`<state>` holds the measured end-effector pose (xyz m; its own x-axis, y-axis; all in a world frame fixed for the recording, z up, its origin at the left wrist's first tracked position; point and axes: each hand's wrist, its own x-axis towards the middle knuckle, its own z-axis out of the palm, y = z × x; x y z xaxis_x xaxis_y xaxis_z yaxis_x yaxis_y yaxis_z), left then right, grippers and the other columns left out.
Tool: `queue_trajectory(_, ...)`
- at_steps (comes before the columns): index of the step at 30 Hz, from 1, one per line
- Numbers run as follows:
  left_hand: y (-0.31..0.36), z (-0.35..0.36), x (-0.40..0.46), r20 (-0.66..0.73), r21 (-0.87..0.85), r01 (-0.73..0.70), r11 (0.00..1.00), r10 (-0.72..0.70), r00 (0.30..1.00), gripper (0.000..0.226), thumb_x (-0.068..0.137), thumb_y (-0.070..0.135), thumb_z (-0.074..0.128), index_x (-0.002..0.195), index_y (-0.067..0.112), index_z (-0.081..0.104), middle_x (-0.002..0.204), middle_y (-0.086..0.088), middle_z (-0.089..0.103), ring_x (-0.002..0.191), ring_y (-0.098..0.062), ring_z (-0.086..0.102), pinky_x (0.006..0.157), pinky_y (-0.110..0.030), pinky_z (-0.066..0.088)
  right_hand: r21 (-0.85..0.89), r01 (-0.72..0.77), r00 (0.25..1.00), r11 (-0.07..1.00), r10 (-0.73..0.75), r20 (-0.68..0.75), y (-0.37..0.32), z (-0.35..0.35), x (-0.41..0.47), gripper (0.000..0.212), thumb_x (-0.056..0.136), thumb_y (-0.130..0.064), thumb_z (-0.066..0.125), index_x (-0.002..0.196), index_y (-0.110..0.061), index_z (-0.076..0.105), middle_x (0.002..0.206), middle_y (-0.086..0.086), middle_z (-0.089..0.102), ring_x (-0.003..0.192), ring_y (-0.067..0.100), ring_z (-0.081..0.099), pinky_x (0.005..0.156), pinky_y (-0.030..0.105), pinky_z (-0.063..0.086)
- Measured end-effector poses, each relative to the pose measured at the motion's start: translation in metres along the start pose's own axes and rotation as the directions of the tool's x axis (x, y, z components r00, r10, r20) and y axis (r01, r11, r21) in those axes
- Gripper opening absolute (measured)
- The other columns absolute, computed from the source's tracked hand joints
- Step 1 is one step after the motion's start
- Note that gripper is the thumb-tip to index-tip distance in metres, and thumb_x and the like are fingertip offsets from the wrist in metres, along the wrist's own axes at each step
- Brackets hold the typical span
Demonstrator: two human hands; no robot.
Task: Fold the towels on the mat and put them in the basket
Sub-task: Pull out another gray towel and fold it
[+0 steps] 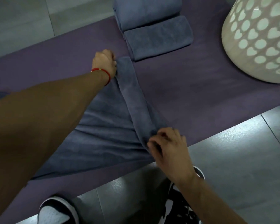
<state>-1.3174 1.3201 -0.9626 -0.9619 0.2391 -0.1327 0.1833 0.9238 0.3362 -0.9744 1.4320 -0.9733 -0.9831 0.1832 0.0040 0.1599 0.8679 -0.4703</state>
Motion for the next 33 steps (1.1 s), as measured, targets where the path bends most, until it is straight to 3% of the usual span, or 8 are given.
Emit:
queue_trajectory(3, -0.003, 0.004, -0.005, 0.011, -0.014, -0.026, 1.0, 0.026, 1.0, 0.034, 0.098, 0.031, 0.056, 0.117, 0.004, 0.063, 0.121, -0.02, 0.062, 0.114, -0.036, 0.056, 0.094, -0.039, 0.048, -0.123, -0.283, 0.957, 0.951, 0.272, -0.098, 0.011, -0.004, 0.002, 0.029, 0.09, -0.038, 0.067, 0.113, -0.022, 0.062, 0.112, 0.005, 0.058, 0.096, 0.029, 0.056, 0.075, 0.042, 0.047)
queue_trajectory(6, -0.006, 0.001, -0.005, -0.025, -0.105, -0.051, 0.993, 0.049, 0.998, 0.03, 0.097, 0.034, 0.056, 0.109, 0.009, 0.066, 0.108, -0.015, 0.067, 0.105, -0.032, 0.06, 0.084, -0.033, 0.047, -0.139, -0.314, 0.949, 0.939, 0.31, -0.047, 0.02, -0.003, -0.002, 0.041, 0.09, -0.046, 0.062, 0.119, -0.017, 0.057, 0.107, 0.007, 0.062, 0.092, 0.029, 0.063, 0.074, 0.042, 0.051)
queue_trajectory(12, -0.013, -0.013, -0.001, -0.127, -0.294, -0.042, 0.955, 0.004, 0.992, 0.016, 0.097, 0.027, 0.055, 0.091, 0.015, 0.063, 0.082, -0.005, 0.059, 0.079, -0.016, 0.053, 0.076, -0.03, 0.048, 0.201, -0.332, 0.943, 0.922, 0.326, 0.061, 0.024, -0.005, -0.014, 0.041, 0.091, -0.03, 0.07, 0.127, -0.014, 0.054, 0.117, 0.005, 0.054, 0.088, 0.016, 0.058, 0.078, 0.024, 0.05)
queue_trajectory(15, -0.015, -0.021, 0.004, -0.179, -0.392, -0.01, 0.92, -0.065, 0.982, 0.01, 0.097, 0.025, 0.054, 0.089, 0.021, 0.058, 0.083, 0.0, 0.058, 0.078, -0.011, 0.052, 0.07, -0.022, 0.044, 0.379, -0.406, 0.895, 0.831, 0.445, -0.017, 0.027, -0.015, -0.017, 0.028, 0.094, -0.029, 0.067, 0.119, -0.017, 0.061, 0.099, -0.008, 0.061, 0.082, -0.004, 0.056, 0.071, 0.003, 0.041)
queue_trajectory(21, 0.0, -0.027, 0.014, -0.257, -0.318, -0.105, 0.942, 0.021, 0.966, 0.02, 0.098, 0.022, 0.051, 0.102, 0.007, 0.063, 0.089, -0.001, 0.054, 0.083, -0.012, 0.049, 0.069, -0.016, 0.031, 0.656, -0.529, 0.741, 0.538, 0.67, 0.049, 0.032, -0.022, -0.013, 0.013, 0.093, -0.036, 0.067, 0.094, -0.023, 0.067, 0.074, -0.006, 0.068, 0.064, 0.004, 0.062, 0.058, 0.013, 0.046)
queue_trajectory(26, 0.025, -0.024, 0.025, -0.182, -0.223, -0.096, 0.97, 0.055, 0.982, 0.021, 0.095, 0.025, 0.051, 0.104, 0.015, 0.067, 0.103, -0.01, 0.067, 0.098, -0.025, 0.061, 0.082, -0.026, 0.044, 0.461, -0.596, 0.745, 0.657, 0.667, 0.013, 0.042, -0.022, -0.012, 0.029, 0.099, -0.033, 0.058, 0.075, -0.017, 0.061, 0.064, -0.005, 0.06, 0.065, -0.004, 0.057, 0.055, 0.006, 0.04)
queue_trajectory(29, 0.04, -0.021, 0.03, -0.123, -0.104, -0.032, 0.994, 0.019, 0.992, 0.026, 0.094, 0.032, 0.049, 0.114, 0.026, 0.065, 0.123, -0.006, 0.062, 0.119, -0.03, 0.053, 0.105, -0.052, 0.039, 0.33, -0.626, 0.739, 0.706, 0.673, -0.039, 0.053, -0.021, -0.009, 0.042, 0.101, -0.037, 0.05, 0.066, -0.015, 0.058, 0.058, 0.0, 0.058, 0.055, 0.008, 0.055, 0.052, 0.018, 0.037)
queue_trajectory(33, 0.049, -0.016, 0.01, -0.049, 0.093, 0.03, 0.995, -0.025, 0.998, 0.041, 0.091, 0.027, 0.05, 0.132, 0.022, 0.05, 0.14, -0.015, 0.039, 0.131, -0.036, 0.033, 0.101, -0.058, 0.034, 0.013, -0.524, 0.841, 0.851, 0.521, -0.146, 0.058, -0.021, -0.006, 0.039, 0.101, -0.04, 0.047, 0.085, -0.01, 0.066, 0.072, 0.006, 0.061, 0.069, 0.03, 0.061, 0.061, 0.032, 0.042)
